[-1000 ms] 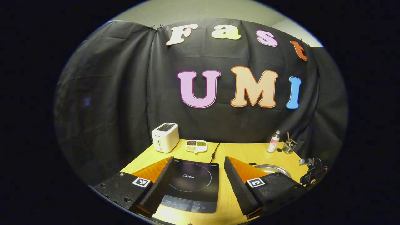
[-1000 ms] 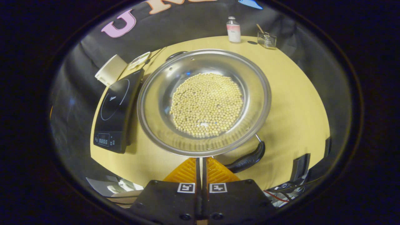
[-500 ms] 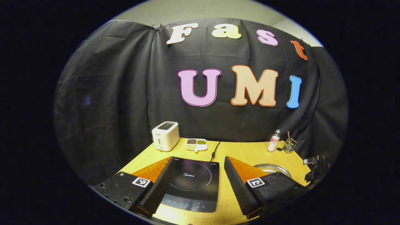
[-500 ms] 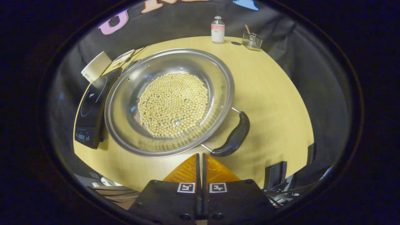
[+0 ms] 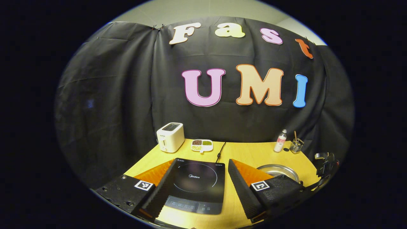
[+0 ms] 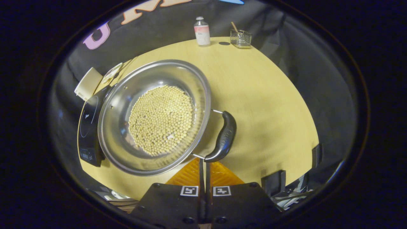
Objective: First push the handle of the pot to place it horizontally, then grasp the pot with both hands and set it on the induction cooktop.
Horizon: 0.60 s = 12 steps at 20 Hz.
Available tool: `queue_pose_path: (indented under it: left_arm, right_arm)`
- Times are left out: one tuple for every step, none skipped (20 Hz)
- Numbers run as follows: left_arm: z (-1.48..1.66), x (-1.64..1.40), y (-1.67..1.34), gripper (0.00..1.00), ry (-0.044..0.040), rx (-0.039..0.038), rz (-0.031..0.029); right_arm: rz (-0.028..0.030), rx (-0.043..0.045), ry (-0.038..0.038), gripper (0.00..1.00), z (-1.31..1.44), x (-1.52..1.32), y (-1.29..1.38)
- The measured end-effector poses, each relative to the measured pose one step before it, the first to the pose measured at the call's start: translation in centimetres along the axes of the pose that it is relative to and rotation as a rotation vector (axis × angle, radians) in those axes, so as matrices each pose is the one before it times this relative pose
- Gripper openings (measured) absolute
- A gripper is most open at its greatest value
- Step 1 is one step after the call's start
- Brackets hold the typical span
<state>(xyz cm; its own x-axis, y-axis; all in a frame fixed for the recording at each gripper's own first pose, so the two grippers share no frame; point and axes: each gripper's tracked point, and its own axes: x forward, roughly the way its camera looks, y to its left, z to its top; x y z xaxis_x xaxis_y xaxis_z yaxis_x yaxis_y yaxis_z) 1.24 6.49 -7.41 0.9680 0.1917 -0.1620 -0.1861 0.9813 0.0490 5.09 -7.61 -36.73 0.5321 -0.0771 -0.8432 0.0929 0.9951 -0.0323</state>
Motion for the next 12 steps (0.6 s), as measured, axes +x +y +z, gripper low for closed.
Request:
queue_pose_path:
  left_arm:
    - [-0.129, 0.01, -0.024, 0.96, 0.00437, 0.00073, 0.00187]
    - [-0.118, -0.069, -0.045, 0.96, 0.00265, -0.00089, 0.00064]
    - [-0.073, -0.054, -0.065, 0.96, 0.00425, -0.0003, 0.00112]
    - [-0.276, -0.132, -0.039, 0.96, 0.00383, -0.00024, 0.00085]
    - [-0.263, -0.082, -0.042, 0.96, 0.00699, 0.00043, -0.00008]
    - [-0.328, -0.145, 0.034, 0.96, 0.00655, -0.00002, 0.00234]
    - [-0.201, -0.053, -0.011, 0.96, 0.00584, -0.00063, 0.00216]
    - [-0.259, 0.031, 0.008, 0.96, 0.00656, -0.00124, 0.00402]
    - [-0.257, 0.04, -0.021, 0.96, 0.00661, -0.0014, 0.00341]
    - [-0.315, 0.04, -0.104, 0.96, 0.00749, -0.00072, 0.00306]
    - [-0.372, 0.068, -0.032, 0.96, 0.01151, 0.00082, 0.00359]
    - [-0.448, -0.054, -0.085, 0.96, 0.01266, 0.00106, 0.00254]
  right_arm:
    - [-0.00277, 0.00519, -0.0034, 0.02, 0.416, 0.146, -0.31]
    - [-0.00114, 0.00613, -0.00242, 0.02, 0.46, 0.177, -0.231]
    - [0.00026, 0.0043, -0.00048, 0.02, 0.298, 0.164, -0.123]
    - [-0.00143, 0.0022, -0.00231, 0.02, 0.42, 0.125, -0.212]
    - [-0.00277, -0.0008, -0.00282, 0.02, 0.456, 0.211, -0.251]
    - [-0.00367, -0.00356, -0.00308, 0.02, 0.438, 0.186, -0.211]
    - [-0.00392, -0.0052, -0.00424, 0.02, 0.479, 0.233, -0.186]
    - [-0.00333, -0.00611, -0.00363, 0.03, 0.508, 0.225, -0.162]
    - [-0.0034, -0.00375, -0.0031, 0.03, 0.493, 0.214, -0.195]
    - [-0.00325, -0.00053, -0.0011, 0.03, 0.4, 0.195, -0.116]
    - [-0.00277, 0.00142, -0.00219, 0.02, 0.466, 0.173, -0.134]
    - [-0.00122, 0.00082, -0.00104, 0.02, 0.39, 0.184, -0.06]
